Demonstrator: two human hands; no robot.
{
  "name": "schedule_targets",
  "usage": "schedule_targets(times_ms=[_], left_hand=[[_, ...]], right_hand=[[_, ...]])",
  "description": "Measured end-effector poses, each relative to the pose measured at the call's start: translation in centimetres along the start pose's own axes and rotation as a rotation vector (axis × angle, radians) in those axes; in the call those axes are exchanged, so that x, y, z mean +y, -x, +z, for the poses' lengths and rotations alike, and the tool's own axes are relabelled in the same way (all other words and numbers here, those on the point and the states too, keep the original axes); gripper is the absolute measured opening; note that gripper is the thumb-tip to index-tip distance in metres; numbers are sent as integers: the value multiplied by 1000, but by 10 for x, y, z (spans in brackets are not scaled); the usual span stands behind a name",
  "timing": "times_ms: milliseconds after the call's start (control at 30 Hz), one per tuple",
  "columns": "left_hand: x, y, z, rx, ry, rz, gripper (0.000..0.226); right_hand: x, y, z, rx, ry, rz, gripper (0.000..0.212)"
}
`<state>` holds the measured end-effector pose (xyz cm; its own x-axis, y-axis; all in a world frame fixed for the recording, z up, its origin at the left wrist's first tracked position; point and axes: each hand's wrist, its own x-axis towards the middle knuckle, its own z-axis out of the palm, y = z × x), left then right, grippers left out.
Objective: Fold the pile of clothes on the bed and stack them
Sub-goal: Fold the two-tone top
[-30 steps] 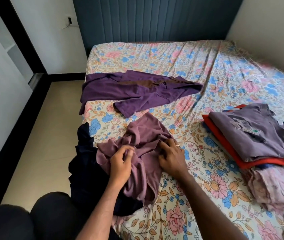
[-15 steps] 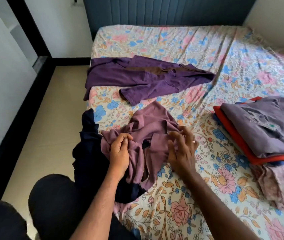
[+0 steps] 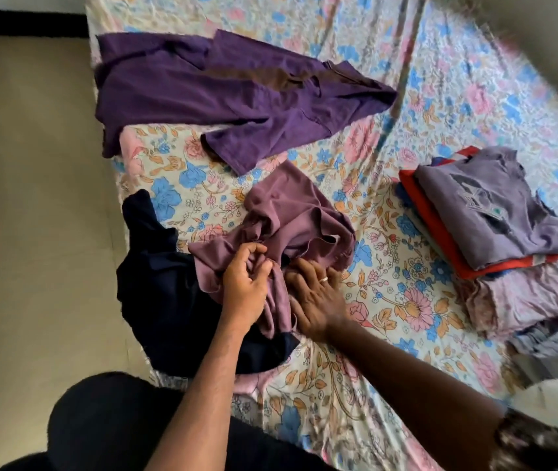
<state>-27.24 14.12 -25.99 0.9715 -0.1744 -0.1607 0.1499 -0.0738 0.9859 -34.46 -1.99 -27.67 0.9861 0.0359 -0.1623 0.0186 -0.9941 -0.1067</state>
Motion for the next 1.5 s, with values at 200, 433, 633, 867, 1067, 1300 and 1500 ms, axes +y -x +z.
schedule_targets(times_ms=[200, 433, 633, 867, 1067, 1300, 1500], left_hand=[[0, -9, 6, 24, -84, -42, 16], [-7, 2, 20, 202, -148, 152, 32], [7, 78, 41, 587, -411, 526, 32], [-21, 168, 56, 515, -701, 298, 38], [-42, 177, 43, 495, -688, 118, 24], [-23, 188, 56, 464, -237, 51, 9], [-30, 179, 63, 564, 21, -12, 11]], right_hand=[[-1, -9, 5, -92, 26, -17, 59], [14, -8, 34, 90, 1, -120, 51], [14, 5, 13, 243, -203, -169, 61], [22, 52, -1, 345, -433, -430, 43], [20, 58, 3, 357, -360, -520, 25], [22, 55, 14, 437, -521, -508, 23], [25, 56, 15, 497, -569, -596, 36]])
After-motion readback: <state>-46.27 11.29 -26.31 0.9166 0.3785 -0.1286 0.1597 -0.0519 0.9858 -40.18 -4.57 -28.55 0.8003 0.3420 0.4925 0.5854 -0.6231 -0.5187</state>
